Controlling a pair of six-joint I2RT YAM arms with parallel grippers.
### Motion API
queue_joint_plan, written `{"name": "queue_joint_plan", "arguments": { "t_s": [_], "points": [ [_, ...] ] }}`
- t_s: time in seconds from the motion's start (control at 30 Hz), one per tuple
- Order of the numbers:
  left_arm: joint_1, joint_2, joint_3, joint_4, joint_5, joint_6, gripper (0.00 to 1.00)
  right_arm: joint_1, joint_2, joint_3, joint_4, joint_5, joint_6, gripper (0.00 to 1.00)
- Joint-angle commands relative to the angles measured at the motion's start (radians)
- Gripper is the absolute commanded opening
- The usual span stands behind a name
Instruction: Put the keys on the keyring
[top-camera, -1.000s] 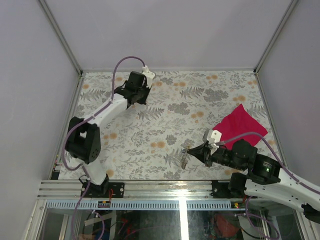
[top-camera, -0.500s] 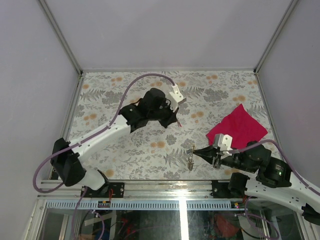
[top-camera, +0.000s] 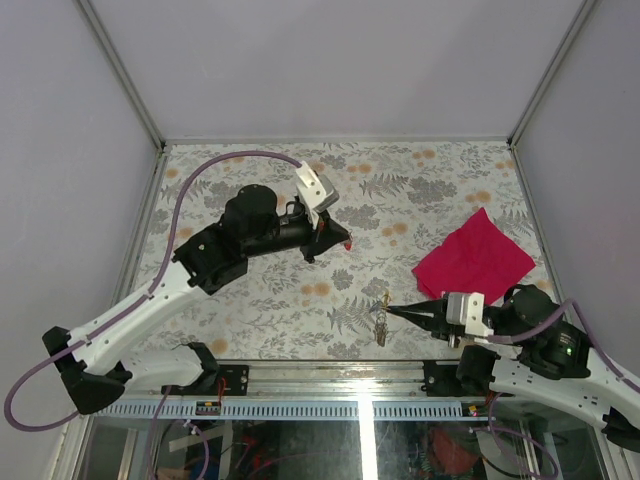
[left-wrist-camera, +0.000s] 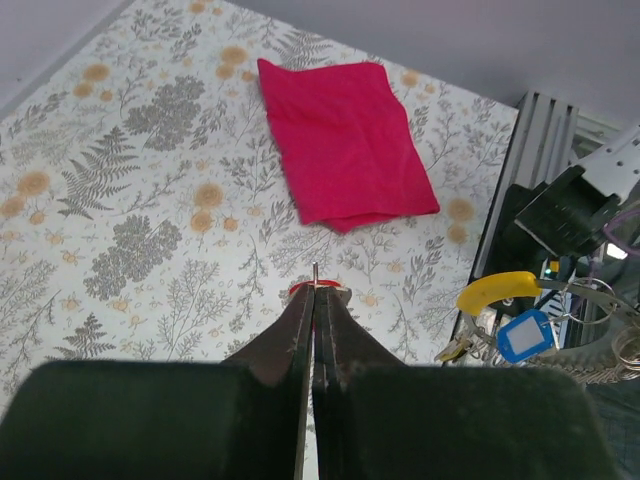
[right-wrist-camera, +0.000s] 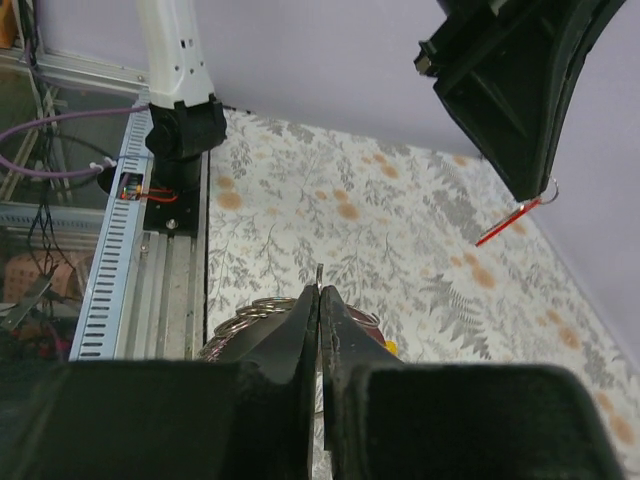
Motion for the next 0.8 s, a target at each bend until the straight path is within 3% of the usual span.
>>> {"name": "queue_joint_plan", "arguments": {
  "t_s": [0.0, 0.27, 0.5, 0.77],
  "points": [
    [-0.001, -0.027, 0.003, 0.065, 0.028, -0.026, 0.00, 0.005, -0.009, 0.013, 0.223, -0.089, -0.099, 0.00],
    [-0.002, -0.104, -0.029, 0.106, 0.197, 0.065, 0.00, 0.005, -0.001, -0.031, 0.423, -0.118, -0.072, 0.00],
    [-0.002, -0.159, -0.058, 0.164, 0.338, 0.132, 0.00, 0.005, 0.044, -0.066, 0.589, -0.082, 0.195, 0.00],
    [-0.002, -0.171, -0.051, 0.172, 0.375, 0.145, 0.00, 0.006, 0.144, -0.021, 0.642, -0.048, 0.400, 0.00]
  ]
}}
